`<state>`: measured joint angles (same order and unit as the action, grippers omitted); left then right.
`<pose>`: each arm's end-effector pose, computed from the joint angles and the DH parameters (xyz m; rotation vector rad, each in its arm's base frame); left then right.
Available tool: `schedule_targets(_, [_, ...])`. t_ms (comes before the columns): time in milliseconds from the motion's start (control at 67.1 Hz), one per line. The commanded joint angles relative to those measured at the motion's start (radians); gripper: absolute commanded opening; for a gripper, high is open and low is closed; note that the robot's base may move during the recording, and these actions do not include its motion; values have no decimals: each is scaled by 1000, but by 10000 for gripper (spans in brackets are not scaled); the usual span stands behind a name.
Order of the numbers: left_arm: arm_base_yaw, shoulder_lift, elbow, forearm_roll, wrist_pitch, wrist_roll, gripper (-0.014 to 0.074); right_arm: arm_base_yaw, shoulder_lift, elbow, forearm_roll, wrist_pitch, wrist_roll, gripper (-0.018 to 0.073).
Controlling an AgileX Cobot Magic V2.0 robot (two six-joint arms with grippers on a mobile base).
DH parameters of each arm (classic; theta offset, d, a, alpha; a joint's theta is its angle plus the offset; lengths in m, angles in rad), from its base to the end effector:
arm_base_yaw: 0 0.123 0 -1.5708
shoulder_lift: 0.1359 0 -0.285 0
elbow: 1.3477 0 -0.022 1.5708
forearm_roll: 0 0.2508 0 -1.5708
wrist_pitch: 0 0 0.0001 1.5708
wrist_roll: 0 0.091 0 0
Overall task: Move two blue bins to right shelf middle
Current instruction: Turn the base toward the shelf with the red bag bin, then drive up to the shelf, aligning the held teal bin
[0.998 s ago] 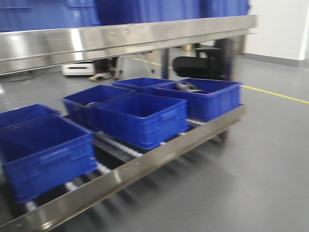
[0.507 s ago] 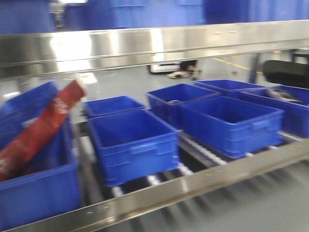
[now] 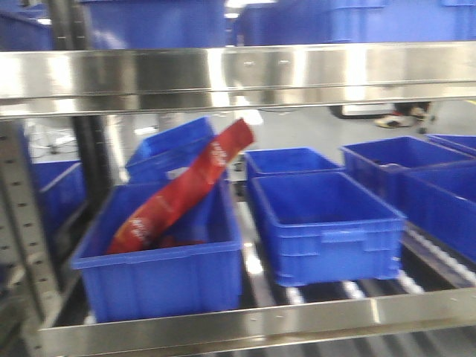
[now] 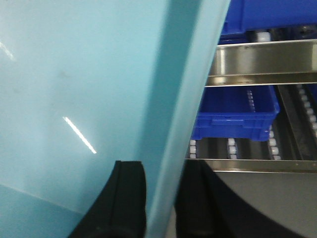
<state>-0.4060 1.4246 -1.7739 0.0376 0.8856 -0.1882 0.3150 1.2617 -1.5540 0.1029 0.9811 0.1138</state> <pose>0.2739 -0.1148 0.4944 0.2268 2.0225 -0.3314 0.2358 0.0850 0.4659 -0.2068 2.1815 0.3693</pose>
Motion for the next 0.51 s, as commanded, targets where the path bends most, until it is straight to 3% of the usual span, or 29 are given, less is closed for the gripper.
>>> schedule_targets(0, [-7, -29, -26, -47, -150, -22, -111, -4, -9, -12, -8, -49, -9, -154])
schedule_targets(492, [-7, -29, -26, -47, -150, -22, -111, -4, -9, -12, -8, -49, -9, -154])
